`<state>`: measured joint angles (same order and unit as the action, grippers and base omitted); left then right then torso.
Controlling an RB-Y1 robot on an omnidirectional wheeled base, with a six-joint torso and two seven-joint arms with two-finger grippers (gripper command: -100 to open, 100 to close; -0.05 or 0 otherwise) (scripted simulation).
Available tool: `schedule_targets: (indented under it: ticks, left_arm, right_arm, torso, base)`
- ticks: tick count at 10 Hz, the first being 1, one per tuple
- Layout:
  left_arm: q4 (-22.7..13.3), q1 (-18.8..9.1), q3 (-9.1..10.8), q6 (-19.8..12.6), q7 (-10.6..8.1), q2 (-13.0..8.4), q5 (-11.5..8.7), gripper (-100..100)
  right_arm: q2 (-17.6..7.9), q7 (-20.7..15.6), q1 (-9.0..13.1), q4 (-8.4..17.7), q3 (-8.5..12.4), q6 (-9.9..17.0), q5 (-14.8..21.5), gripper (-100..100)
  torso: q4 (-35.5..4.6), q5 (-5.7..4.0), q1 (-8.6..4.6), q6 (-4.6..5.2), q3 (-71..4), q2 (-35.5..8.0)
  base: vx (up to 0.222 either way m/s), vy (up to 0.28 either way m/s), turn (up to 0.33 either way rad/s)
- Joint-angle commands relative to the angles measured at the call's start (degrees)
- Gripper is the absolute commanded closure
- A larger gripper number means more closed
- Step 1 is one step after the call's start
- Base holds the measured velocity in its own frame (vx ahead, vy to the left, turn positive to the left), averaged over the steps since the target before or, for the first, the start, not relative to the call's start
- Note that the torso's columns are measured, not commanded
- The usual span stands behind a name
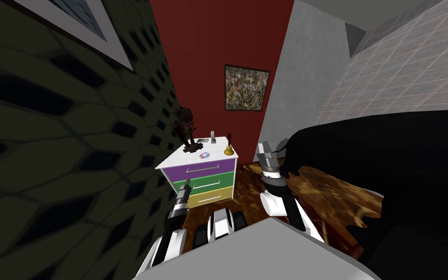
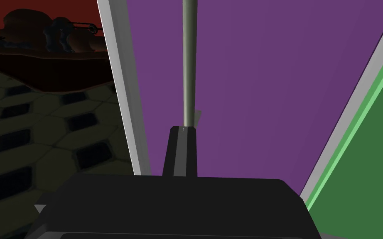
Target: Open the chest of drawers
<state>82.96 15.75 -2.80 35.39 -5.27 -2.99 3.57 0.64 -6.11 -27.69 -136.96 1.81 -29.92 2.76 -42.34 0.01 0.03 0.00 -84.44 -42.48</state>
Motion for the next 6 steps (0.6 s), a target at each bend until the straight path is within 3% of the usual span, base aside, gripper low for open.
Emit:
schedule_targets:
  ticks: [1,2,5,6]
  left_arm:
    - [0.8,0.4,-0.15,-0.3,-0.15,-0.1,0.1,100]
    - [1.0,0.4,-0.15,-0.5,-0.2,-2.3,0.1,-100]
    - [1.7,-0.5,0.13,-2.2,-0.38,-3.8,-0.3,-100]
    - [1.6,-0.9,0.25,-3.1,-0.42,-3.1,-0.4,-100]
  right_arm:
    - [0.0,0.0,0.0,0.0,0.0,0.0,0.0,0]
    - [0.0,0.0,0.0,0.0,0.0,0.0,0.0,0]
    - [0.0,0.0,0.0,0.0,0.0,0.0,0.0,0]
    - [0.0,0.0,0.0,0.0,0.0,0.0,0.0,0]
  torso:
    - [0.0,-0.01,-0.06,0.0,-0.1,0.2]
    - [0.1,-0.02,-0.05,0.0,-0.3,0.5]
    - [0.2,-0.02,-0.09,0.0,-0.4,0.6]
    - [0.1,-0.02,-0.07,0.0,-0.3,0.5]
  base:
    - [-0.078,-0.006,0.002]
    - [-0.01,-0.001,-0.005]
    - [0.094,-0.014,-0.01]
    - [0.144,0.0,-0.01]
